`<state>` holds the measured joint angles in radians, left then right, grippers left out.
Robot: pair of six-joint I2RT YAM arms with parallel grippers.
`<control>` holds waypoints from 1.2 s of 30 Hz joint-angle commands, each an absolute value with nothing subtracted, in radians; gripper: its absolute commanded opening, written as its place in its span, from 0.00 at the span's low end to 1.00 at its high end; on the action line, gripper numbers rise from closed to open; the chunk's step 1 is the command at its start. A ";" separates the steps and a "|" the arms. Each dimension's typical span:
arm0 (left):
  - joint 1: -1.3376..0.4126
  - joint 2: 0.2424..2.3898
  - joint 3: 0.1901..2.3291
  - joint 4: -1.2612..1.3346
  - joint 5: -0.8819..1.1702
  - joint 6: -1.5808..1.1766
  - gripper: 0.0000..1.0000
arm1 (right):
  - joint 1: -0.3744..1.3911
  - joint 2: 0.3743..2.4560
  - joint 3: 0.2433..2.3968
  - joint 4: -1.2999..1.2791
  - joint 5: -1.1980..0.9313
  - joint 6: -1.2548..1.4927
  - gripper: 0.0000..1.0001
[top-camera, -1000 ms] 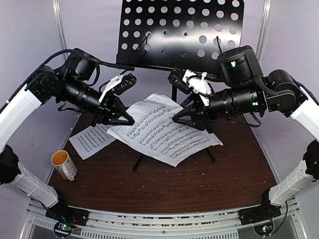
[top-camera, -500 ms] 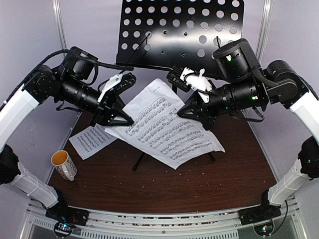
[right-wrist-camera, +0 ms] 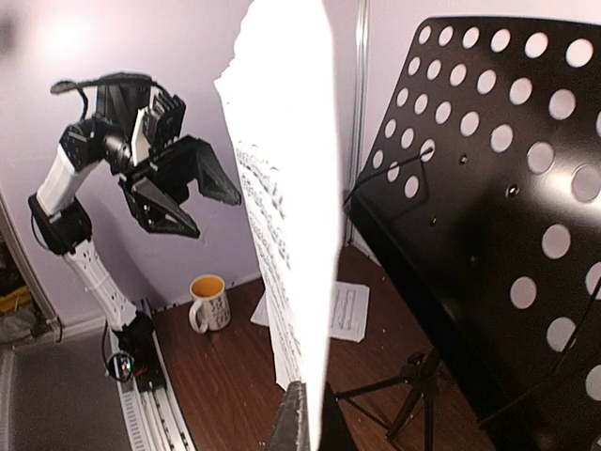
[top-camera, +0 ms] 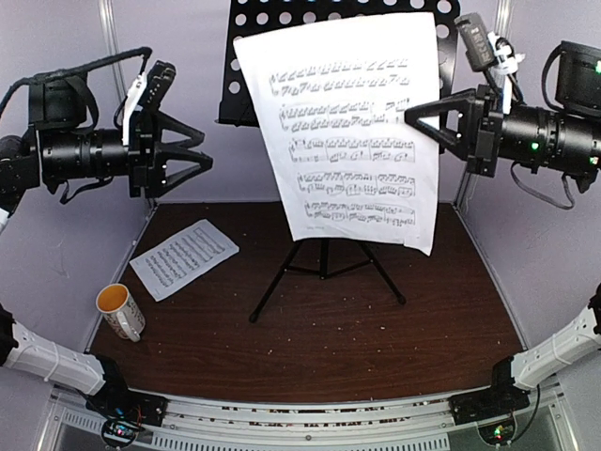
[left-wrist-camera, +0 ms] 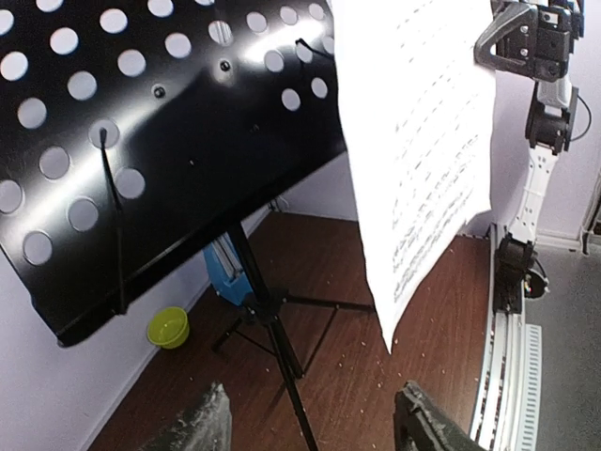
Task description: Set up the instrument practice props
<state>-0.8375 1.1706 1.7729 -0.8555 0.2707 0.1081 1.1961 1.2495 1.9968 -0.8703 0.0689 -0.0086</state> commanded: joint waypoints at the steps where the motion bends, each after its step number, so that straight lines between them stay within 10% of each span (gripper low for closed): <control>1: -0.833 1.218 1.850 -0.731 0.200 0.048 0.61 | 1.172 1.278 2.057 -0.733 0.123 0.052 0.00; 36: -0.792 1.716 2.388 -0.701 -0.062 0.147 0.50 | 0.948 1.552 2.398 -0.535 0.324 0.054 0.00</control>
